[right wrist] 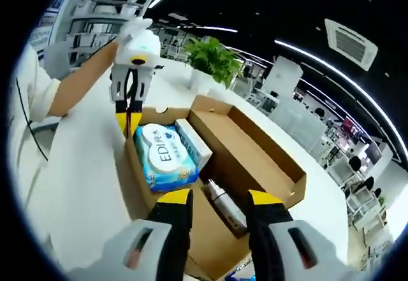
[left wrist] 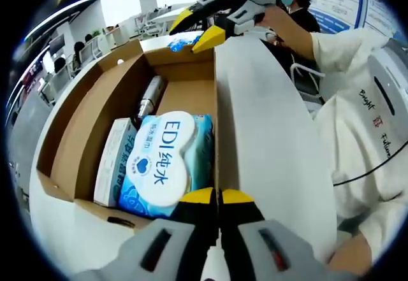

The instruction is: Operate the shoe box by opening the lid, removing the specified soft item, and placing it in the target area until the item is outside and the box remains undamaged.

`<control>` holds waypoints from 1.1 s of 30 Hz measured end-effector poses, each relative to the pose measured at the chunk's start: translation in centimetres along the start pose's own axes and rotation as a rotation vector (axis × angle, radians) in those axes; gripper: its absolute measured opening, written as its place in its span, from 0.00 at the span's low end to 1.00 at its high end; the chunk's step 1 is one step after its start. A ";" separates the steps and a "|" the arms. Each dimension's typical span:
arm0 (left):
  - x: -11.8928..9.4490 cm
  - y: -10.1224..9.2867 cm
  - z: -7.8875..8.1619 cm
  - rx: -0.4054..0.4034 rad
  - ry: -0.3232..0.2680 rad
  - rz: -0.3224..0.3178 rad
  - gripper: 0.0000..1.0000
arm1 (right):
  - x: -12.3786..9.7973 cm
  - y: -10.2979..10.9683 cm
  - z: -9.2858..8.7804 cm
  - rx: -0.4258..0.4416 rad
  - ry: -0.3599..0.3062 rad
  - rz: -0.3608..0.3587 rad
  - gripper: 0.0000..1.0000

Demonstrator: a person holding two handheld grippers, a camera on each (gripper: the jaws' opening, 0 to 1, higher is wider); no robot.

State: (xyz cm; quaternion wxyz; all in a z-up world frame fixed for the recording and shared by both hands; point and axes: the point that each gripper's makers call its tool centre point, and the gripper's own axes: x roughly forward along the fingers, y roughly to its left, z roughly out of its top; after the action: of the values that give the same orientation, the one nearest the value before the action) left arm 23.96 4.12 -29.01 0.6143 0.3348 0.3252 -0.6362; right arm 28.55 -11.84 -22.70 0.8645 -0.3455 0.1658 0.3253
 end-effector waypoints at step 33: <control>0.0 -0.1 0.0 0.002 0.003 0.000 0.01 | 8.3 -0.1 -3.4 -0.212 0.294 0.136 0.25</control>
State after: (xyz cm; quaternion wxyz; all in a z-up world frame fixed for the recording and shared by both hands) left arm 23.85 4.09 -28.99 0.6135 0.3361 0.3254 -0.6361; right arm 34.54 -10.58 -29.30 0.7657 -0.4666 0.2779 0.3447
